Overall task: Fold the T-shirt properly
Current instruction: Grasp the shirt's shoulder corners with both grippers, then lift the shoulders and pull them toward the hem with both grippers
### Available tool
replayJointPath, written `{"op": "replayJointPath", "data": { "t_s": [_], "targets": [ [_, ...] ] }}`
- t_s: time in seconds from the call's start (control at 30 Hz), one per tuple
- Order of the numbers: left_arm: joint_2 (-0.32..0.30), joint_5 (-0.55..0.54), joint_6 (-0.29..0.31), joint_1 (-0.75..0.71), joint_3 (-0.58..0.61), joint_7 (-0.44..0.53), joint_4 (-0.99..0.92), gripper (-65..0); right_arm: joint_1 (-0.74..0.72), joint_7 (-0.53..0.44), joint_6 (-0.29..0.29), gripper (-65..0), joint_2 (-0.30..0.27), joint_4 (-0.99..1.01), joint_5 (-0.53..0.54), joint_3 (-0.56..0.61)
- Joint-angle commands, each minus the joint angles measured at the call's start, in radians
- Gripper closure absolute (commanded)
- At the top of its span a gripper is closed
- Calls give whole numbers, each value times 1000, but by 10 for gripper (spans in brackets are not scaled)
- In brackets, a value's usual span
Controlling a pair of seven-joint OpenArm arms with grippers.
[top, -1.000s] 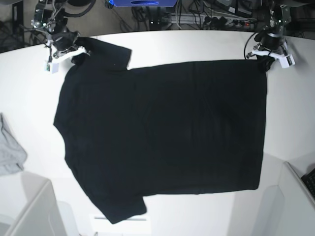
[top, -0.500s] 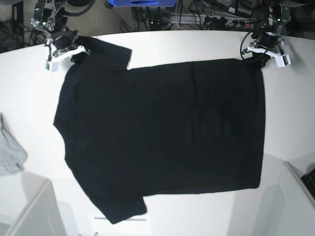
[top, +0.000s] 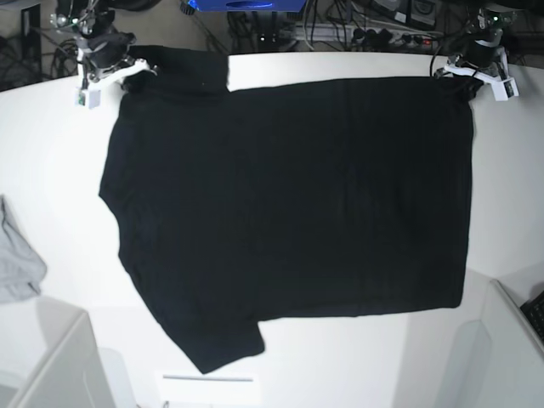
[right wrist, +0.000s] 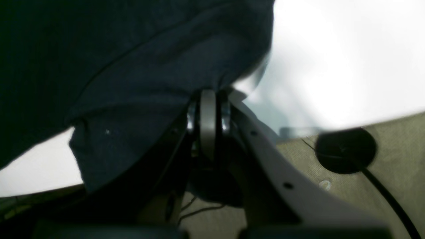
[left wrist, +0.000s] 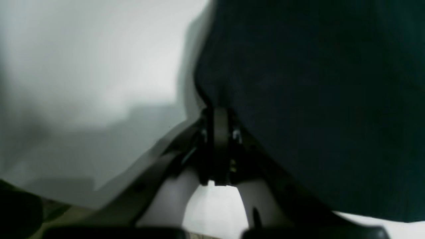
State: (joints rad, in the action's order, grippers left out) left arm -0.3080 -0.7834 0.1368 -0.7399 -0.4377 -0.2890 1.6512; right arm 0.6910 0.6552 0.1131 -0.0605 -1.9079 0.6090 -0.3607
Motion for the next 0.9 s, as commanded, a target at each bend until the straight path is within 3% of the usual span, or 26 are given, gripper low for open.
{"op": "replayJointPath", "data": {
  "t_s": [0.0,0.13,0.47,0.73,0.87],
  "targets": [
    [-12,-3,7,-19,-10,17,16,0,23,-13,3,0,-5,-32,10,-2],
    [-12,-3,7,-51,-10,17,33,0,68,-13,3,0,34,-86,12,2],
    [-12,-3,7,-54,-10,7,108,0,25,-12,3,0,29,-97,12,-5],
    [-9,-3,7,30,-111,-209,189,0,-49,-7,1,0,1,-97,10,-1],
    [-9,-3,7,79,-128,-263,200,0,-95,5,1,0,-2,-97,10,-4]
  ]
}}
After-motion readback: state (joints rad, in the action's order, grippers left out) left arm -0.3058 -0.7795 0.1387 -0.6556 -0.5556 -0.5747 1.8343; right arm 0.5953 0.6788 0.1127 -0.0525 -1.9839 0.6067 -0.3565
